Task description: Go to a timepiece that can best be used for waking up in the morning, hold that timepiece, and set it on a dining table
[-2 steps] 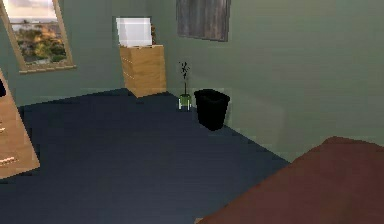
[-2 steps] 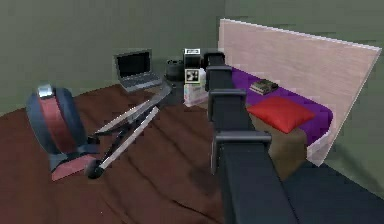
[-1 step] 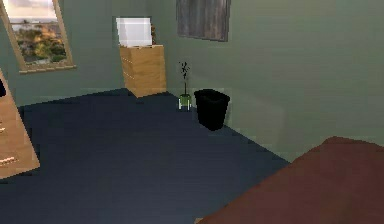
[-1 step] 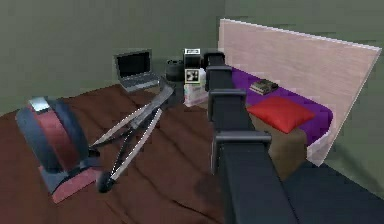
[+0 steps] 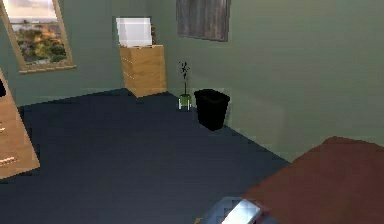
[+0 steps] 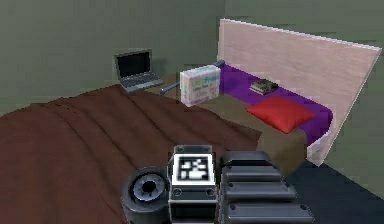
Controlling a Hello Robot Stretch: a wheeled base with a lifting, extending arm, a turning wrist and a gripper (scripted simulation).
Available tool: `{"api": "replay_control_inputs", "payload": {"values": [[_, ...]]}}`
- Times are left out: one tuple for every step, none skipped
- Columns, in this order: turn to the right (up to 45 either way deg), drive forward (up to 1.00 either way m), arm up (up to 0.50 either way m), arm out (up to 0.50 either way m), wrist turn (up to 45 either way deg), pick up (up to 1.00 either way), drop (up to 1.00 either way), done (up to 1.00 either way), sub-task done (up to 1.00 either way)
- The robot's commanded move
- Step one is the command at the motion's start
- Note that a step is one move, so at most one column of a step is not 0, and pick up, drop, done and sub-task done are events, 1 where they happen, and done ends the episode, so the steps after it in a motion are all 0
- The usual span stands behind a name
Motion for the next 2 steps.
{"api": "replay_control_inputs", "payload": {"values": [[-42.0,0.0,0.0,0.0,0.0,0.0,0.0,0.0,0.0],[0.0,0.75,0.0,0.0,0.0,0.0,0.0,0.0,0.0]]}}
